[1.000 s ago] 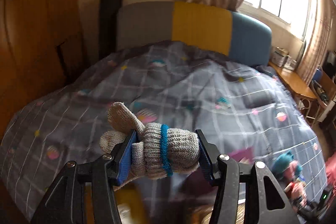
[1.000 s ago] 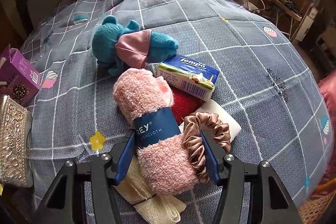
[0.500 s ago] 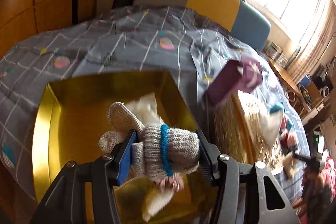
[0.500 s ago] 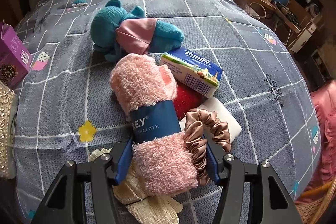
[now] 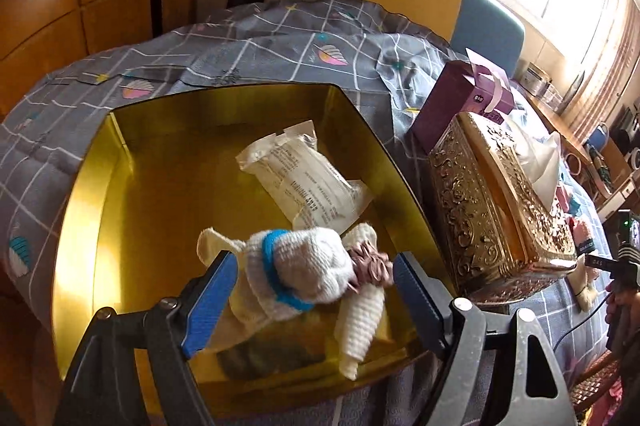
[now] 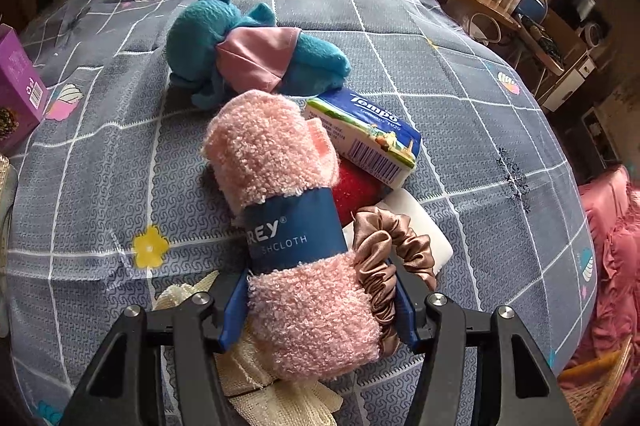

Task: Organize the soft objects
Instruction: 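Drop the glove into the gold tray with left gripper while right gripper grasps pink towel roll, then carry the pink towel roll and scrunchie to the gold tray and release with right gripper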

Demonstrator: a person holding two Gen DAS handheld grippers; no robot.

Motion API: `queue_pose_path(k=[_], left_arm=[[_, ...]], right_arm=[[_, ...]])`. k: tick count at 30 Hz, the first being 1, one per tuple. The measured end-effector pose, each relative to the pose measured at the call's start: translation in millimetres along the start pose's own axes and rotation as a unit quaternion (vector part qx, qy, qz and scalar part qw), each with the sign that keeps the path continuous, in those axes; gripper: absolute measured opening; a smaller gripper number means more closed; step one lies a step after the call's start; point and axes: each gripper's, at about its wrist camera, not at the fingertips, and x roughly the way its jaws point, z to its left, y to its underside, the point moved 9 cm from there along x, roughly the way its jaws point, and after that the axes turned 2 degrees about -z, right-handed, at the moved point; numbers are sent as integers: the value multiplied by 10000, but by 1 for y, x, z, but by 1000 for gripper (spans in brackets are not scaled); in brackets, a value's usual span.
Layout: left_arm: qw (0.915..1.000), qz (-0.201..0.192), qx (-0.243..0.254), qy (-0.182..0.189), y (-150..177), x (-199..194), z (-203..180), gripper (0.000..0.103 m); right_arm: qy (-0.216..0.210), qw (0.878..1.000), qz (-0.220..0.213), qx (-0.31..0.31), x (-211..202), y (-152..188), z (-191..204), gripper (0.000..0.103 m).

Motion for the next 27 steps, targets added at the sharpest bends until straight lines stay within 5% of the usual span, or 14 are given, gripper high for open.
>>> queue_pose_path(k=[5,11,18,27], left_arm=[[9972,-395,420,-470,-3,-24,1,81],[9964,-637,331,-441,-10,-44,5,81],[9956,-733,500,-312,-13,-53,-9,81],[9940,-723,792,-218,-8,-57,-23,81]], right_arm=[[-161,9997,-128,115,-7,-2,1,46],[-818,9932,-361,745,-21,-9,-5,40],[-1285,9848,-141,1164,-23,-13,3,41],[-1154,9908,-294,648,-42,-91,44,41]])
